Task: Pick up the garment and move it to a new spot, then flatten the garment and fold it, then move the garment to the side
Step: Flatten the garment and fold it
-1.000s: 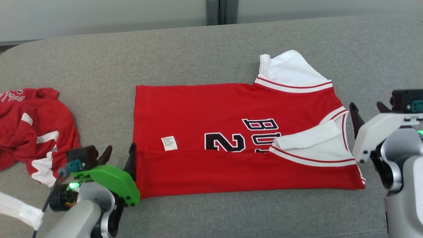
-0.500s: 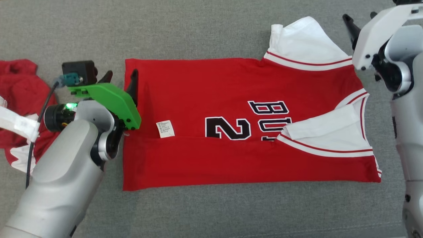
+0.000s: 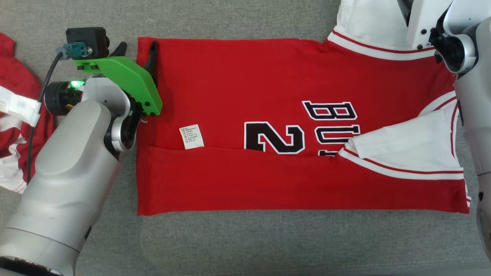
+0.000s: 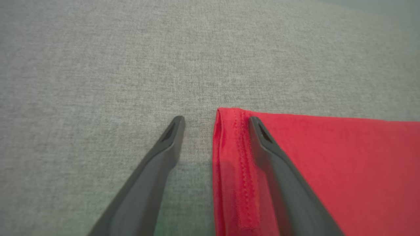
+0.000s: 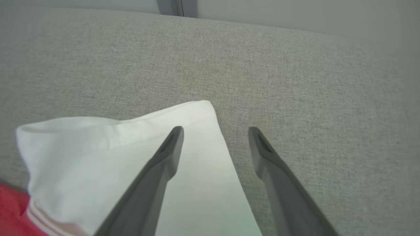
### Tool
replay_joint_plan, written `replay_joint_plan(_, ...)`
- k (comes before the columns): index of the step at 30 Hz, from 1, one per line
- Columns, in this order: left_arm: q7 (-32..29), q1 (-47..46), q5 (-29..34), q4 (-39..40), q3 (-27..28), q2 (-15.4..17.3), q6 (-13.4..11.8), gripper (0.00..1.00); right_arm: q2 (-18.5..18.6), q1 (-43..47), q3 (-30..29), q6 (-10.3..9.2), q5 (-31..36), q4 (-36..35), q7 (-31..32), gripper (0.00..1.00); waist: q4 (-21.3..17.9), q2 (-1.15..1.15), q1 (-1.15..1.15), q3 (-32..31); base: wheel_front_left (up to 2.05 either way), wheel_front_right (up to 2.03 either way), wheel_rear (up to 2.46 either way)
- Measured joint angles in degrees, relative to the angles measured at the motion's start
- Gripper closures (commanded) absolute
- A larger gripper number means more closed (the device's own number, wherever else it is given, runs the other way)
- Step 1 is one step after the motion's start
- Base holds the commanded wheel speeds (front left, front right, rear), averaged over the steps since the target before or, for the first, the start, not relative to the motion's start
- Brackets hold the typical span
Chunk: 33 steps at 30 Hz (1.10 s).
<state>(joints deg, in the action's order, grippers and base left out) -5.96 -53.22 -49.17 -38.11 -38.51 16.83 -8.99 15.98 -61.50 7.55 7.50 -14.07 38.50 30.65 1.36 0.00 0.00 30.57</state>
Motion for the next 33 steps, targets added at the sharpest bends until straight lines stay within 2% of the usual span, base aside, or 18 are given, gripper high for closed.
replay_joint_plan(14,0.82,-4.08,-0.07,-5.24,-1.7,-3.31,4.85,0.0,2.07,-3.66,4.92,0.0,-3.3,7.28,-1.07,0.0,2.11,0.0,0.0,2.3,0.0,0.0,0.0)
replay_joint_plan(15,0.81,-4.38,-0.08,-5.67,-1.81,-3.48,5.13,0.06,2.21,-3.94,5.33,-0.02,-3.81,7.73,-0.98,0.0,2.19,0.0,0.0,2.49,0.0,0.0,0.0)
replay_joint_plan(16,0.81,-4.62,-0.1,-5.98,-1.82,-3.63,5.33,0.38,2.31,-4.11,5.71,-0.02,-4.2,8.02,-0.83,0.25,2.25,0.0,0.0,2.63,0.0,0.0,0.0)
replay_joint_plan(17,0.78,-4.92,-0.14,-6.37,-1.88,-3.79,5.79,0.64,2.5,-4.42,6.33,-0.02,-4.48,8.21,-0.69,0.74,2.3,0.0,0.0,2.78,0.0,0.0,0.0)
replay_joint_plan(18,0.67,-5.15,-0.21,-6.76,-1.93,-3.92,6.23,1.0,2.67,-4.67,6.94,-0.02,-4.67,8.37,-0.47,1.0,2.35,0.0,0.0,2.92,0.0,0.0,0.0)
replay_joint_plan(23,1.6,-5.75,-0.62,-8.17,-2.0,-4.93,7.42,1.0,3.52,-5.02,8.11,0.08,-5.63,8.96,-3.19,1.0,2.57,0.0,0.0,3.04,0.0,0.0,0.0)
replay_joint_plan(29,7.77,-4.64,0.03,-9.02,-2.21,-4.99,8.46,1.0,4.61,-3.94,7.28,0.04,-6.45,9.2,-11.02,1.0,2.5,0.0,0.0,1.12,0.0,0.0,0.0)
replay_joint_plan(33,11.9,-2.65,0.56,-8.92,-2.18,-4.66,8.71,1.0,4.79,-1.7,7.78,0.04,-8.45,7.39,-14.14,1.0,2.19,0.0,0.0,-0.67,0.0,0.0,0.0)
